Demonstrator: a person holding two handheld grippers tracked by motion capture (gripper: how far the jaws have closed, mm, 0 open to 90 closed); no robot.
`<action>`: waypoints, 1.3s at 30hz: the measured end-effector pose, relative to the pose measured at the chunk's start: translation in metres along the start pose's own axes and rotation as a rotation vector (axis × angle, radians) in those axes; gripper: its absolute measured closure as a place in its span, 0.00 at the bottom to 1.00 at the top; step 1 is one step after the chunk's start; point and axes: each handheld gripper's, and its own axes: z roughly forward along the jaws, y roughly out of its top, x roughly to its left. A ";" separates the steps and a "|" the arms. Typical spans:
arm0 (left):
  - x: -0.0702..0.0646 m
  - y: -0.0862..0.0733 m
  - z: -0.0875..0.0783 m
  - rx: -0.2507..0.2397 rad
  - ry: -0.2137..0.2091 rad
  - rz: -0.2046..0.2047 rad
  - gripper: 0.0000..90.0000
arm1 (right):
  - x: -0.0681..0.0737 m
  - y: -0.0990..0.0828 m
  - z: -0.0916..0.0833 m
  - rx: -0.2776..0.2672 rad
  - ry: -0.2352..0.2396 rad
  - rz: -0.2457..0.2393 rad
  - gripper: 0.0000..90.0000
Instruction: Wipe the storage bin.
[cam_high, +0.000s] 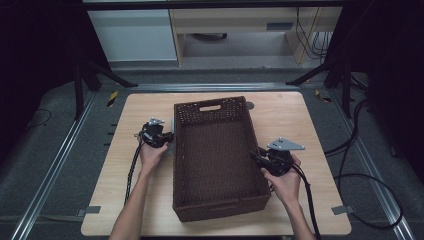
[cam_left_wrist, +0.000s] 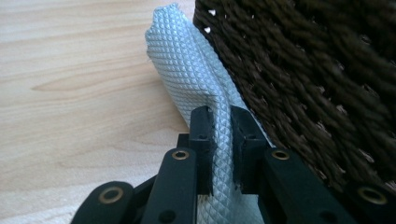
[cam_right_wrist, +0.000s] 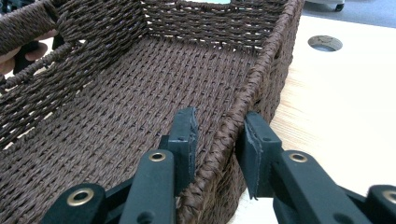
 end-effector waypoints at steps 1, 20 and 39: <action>0.000 0.001 -0.002 -0.003 -0.003 0.002 0.88 | 0.000 0.000 0.000 0.000 0.000 0.000 0.76; -0.009 0.041 -0.051 -0.142 -0.026 0.095 0.88 | 0.000 -0.001 0.000 -0.006 -0.001 -0.001 0.76; -0.006 0.008 -0.038 -0.037 -0.035 0.092 0.88 | 0.000 0.000 0.000 -0.005 -0.005 0.003 0.75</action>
